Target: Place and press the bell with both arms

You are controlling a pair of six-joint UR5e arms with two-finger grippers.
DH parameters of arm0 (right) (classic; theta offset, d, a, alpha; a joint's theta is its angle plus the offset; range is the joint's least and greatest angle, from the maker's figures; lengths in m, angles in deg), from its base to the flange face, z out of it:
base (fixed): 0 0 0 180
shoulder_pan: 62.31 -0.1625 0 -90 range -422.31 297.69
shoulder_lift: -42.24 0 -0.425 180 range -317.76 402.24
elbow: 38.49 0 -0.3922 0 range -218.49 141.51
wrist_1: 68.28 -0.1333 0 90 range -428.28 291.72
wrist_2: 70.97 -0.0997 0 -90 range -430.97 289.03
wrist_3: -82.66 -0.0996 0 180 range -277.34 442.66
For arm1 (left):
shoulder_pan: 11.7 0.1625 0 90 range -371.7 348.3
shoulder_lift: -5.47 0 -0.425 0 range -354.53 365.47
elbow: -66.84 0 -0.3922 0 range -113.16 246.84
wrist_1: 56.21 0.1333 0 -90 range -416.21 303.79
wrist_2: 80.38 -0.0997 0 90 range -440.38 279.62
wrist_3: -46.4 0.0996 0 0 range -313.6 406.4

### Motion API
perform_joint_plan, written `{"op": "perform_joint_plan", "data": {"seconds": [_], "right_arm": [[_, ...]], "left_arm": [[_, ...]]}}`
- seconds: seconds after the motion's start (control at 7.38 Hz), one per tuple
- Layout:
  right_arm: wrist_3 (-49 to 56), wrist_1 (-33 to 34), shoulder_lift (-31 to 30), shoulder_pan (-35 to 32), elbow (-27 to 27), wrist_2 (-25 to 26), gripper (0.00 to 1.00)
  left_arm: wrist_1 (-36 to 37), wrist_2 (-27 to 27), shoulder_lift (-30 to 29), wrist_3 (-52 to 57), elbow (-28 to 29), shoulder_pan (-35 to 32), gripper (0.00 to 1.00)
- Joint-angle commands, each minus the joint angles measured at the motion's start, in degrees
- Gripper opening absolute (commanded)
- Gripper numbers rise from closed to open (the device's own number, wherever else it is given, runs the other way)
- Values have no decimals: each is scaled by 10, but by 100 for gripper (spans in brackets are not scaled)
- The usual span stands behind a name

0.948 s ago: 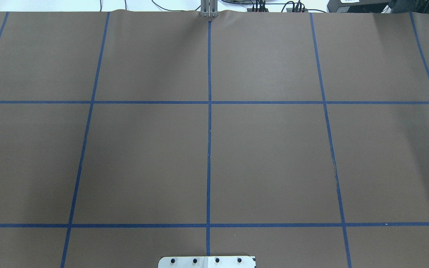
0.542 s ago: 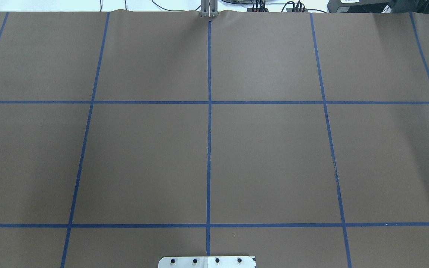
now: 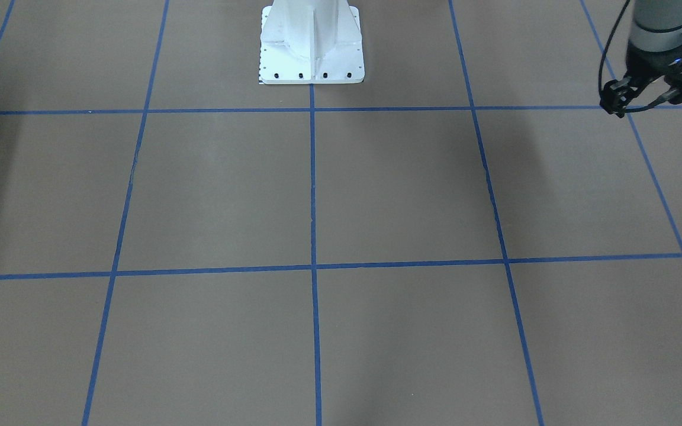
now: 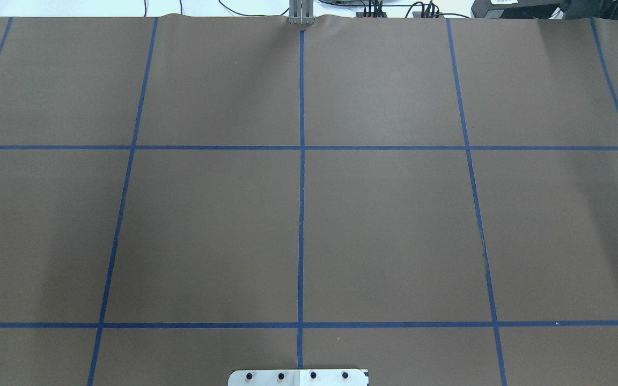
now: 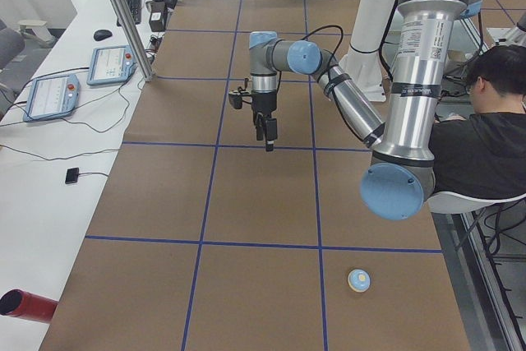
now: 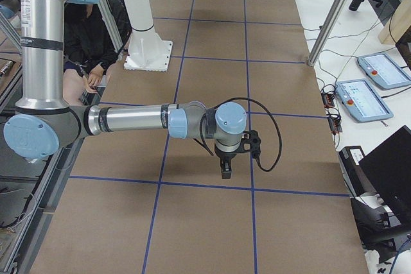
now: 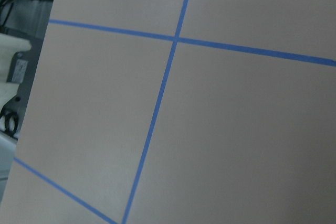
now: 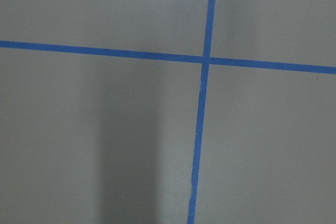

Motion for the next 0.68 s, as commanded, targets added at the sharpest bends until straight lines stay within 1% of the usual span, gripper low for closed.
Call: {"op": "perform_joint_plan", "data": {"seconds": [0.0, 0.14, 0.41, 0.54], "right_arm": [[0, 0, 7, 0, 0, 1, 100], [0, 0, 7, 0, -1, 1, 100], [0, 0, 7, 0, -4, 1, 100], [0, 0, 8, 0, -5, 0, 100]], "left_arm": [[30, -58, 52, -245, -1, 118, 100], [30, -64, 88, -326, 1, 135, 100], [26, -65, 162, -484, 6, 148, 100], [26, -65, 185, -564, 9, 164, 100]]}}
